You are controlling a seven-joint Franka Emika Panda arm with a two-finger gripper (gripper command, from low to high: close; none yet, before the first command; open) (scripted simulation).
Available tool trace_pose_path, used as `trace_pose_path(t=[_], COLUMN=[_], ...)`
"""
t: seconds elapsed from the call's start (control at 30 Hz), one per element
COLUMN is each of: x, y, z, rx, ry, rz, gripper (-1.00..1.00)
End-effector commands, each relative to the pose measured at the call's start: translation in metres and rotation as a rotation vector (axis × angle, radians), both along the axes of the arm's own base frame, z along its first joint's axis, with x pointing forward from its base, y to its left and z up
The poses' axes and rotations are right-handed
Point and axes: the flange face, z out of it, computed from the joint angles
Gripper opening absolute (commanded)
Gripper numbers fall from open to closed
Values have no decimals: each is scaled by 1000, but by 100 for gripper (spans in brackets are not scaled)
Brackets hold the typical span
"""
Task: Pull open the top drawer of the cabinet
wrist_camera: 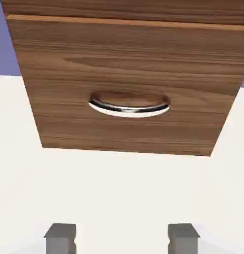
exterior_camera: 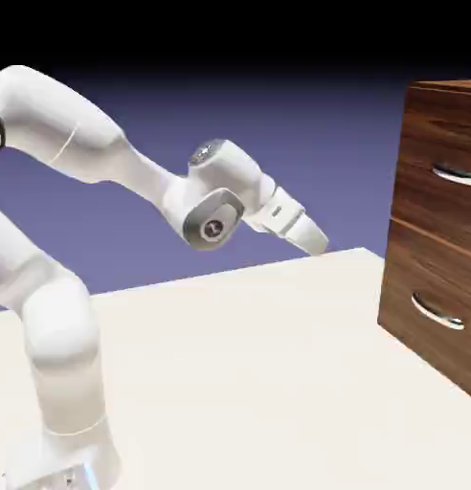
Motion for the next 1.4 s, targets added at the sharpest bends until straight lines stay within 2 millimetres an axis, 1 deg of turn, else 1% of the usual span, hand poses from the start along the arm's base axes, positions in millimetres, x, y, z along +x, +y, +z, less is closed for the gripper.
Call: trace_pose_path(t=[0.0, 0.17, 0.4, 0.67, 0.87, 1.0, 1.13, 1.27, 1.37], x=[6, 35, 68, 96, 114, 126, 139, 155, 167], y=[-6, -34, -70, -105, -126, -137, -145, -149, -147], z=[-3, -23, -61, -104, -128, -136, -137, -131, -121], rx=[43, 244, 481, 692, 818, 891, 959, 1025, 1075], ry=[15, 92, 186, 236, 215, 168, 97, 4, -76], rz=[-28, -172, -388, -642, -817, -916, -994, -1043, -1059], gripper=[0, 0, 0, 0, 0, 0, 0, 0, 0])
